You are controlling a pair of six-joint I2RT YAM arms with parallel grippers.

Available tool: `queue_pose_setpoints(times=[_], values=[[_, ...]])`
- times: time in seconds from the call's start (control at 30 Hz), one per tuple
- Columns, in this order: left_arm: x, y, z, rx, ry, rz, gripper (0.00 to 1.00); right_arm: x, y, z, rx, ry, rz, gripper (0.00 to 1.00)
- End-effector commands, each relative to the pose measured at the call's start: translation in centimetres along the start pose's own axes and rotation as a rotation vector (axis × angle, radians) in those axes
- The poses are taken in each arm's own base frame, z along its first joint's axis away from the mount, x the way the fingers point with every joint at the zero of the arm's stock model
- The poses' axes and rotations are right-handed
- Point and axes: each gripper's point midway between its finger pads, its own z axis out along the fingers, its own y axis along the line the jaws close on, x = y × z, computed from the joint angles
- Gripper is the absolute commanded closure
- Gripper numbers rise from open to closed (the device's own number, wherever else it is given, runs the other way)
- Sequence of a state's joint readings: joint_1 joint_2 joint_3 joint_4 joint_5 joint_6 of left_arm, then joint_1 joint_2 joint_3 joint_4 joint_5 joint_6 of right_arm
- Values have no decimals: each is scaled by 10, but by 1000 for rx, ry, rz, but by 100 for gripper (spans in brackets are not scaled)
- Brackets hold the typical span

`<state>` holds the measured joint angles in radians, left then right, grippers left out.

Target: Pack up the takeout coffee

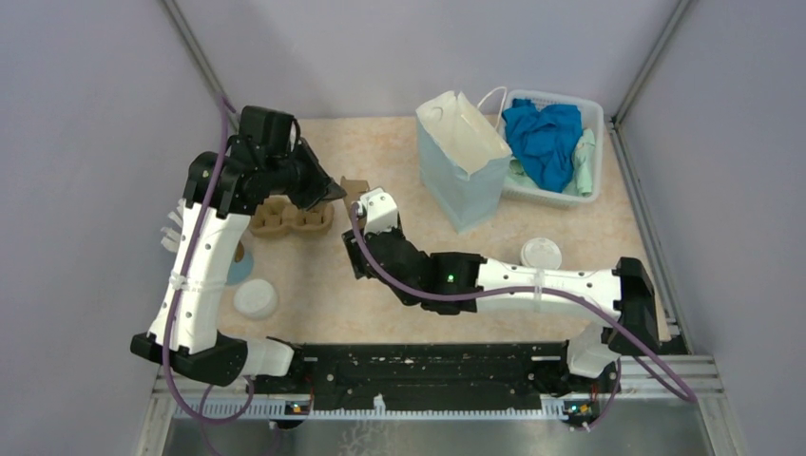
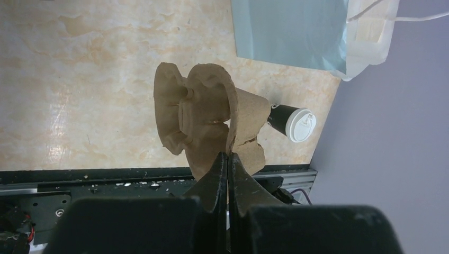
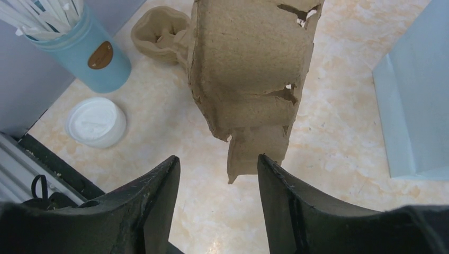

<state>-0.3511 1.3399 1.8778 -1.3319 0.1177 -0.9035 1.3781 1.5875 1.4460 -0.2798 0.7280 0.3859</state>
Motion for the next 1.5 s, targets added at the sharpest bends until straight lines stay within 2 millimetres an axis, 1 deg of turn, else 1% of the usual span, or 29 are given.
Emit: queue_pose_setpoints(times=[0.0,0.07,0.13,0.23,0.3,0.33,0.4,0.47,0.5,0.53,0.6,0.63,0.67,0.77,0.87,0.97,1.07,1.13,1.2,1.3,1.37,1.47], values=[[-10,-19,-5,94,-31,63,100,-35,1,-21,-42,-54,26,40],[-10,-23,-5,117,-27,99,100,-42,-8,-36,-45,-40,34,33],[-9,-26,-6,144,-28,142,100,-49,-20,-52,-49,-31,30,28],[-12,-35,-14,225,-75,211,100,-56,-41,-75,-41,-21,37,22],[-11,-41,-18,277,-90,269,100,-58,-56,-84,-47,-1,57,18],[-11,-42,-18,293,-96,294,100,-60,-66,-87,-46,18,89,18],[-10,-46,-21,332,-107,355,100,-65,-91,-95,-5,39,157,18],[-11,-47,-22,345,-125,413,100,-70,-110,-99,-14,75,221,17],[-12,-47,-24,353,-138,445,100,-73,-124,-100,8,95,256,17],[-13,-47,-25,358,-148,475,100,-71,-139,-103,44,129,278,17],[-14,-46,-27,360,-170,529,100,-77,-162,-105,71,157,321,15],[-16,-45,-28,355,-181,550,100,-77,-175,-105,95,177,340,14],[-17,-43,-28,349,-192,568,100,-79,-194,-104,153,190,369,14],[-20,-42,-31,343,-214,608,100,-80,-225,-106,252,220,403,13],[-22,-41,-34,337,-230,633,100,-72,-255,-104,365,268,489,12],[-24,-46,-41,355,-255,666,100,-68,-274,-98,444,261,575,12],[-30,-56,-50,382,-296,703,100,-69,-283,-83,483,235,654,12],[-34,-65,-56,404,-317,728,100,-70,-291,-73,529,221,712,12],[-40,-77,-66,423,-358,756,100,-69,-296,-61,559,221,750,13],[-49,-94,-76,437,-415,798,100,-67,-304,-46,601,219,770,15],[-54,-107,-77,452,-436,826,100,-65,-309,-38,627,219,778,16],[-63,-125,-81,472,-479,865,100,-66,-315,-27,654,212,780,21]])
